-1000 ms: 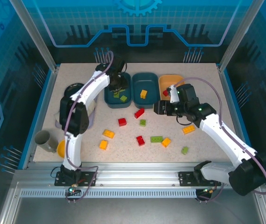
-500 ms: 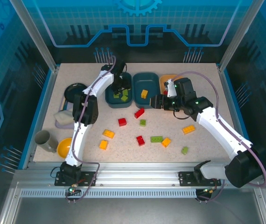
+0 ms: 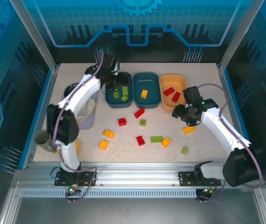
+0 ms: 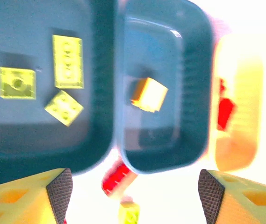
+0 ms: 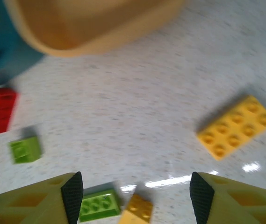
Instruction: Sort the legos into containers by color
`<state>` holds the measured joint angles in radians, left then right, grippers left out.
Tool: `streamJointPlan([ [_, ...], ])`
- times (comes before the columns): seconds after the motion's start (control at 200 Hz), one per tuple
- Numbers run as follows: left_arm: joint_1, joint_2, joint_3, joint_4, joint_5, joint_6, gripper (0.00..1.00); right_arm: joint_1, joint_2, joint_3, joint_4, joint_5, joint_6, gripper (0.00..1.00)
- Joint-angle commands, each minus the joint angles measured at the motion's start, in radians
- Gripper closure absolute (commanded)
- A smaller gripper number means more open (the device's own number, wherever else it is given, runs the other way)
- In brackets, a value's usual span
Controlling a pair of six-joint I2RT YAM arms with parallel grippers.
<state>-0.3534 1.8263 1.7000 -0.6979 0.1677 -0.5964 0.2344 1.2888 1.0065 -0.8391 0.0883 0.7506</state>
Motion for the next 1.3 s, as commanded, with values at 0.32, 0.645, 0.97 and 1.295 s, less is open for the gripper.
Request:
streamJointPlan([
  [0.32,-0.246,-0.533,-0.72,0.378,0.093,-0.2,0.19,-0.187,-0.02,-0.198,0.067,-0.052,0.18,0.3],
  [0.645,-0.268,-0.572,-0.766,0.382,0.087,-0.209,0.18,-0.284,0.186,-0.204,0.216,-0.107,0.224,0.31],
  [0.97,-0.27,-0.581,-0.751,0.375,0.07,-0.216,0.19,-0.293,0.242,-0.218,0.209,-0.087,0.24,0.69],
  [1.295,-0.246,-0.572,-0.607,0.216,-0.106,-0.224,0.2,0.15,0.226,0.167,0.117,0.107,-0.031,0.77],
])
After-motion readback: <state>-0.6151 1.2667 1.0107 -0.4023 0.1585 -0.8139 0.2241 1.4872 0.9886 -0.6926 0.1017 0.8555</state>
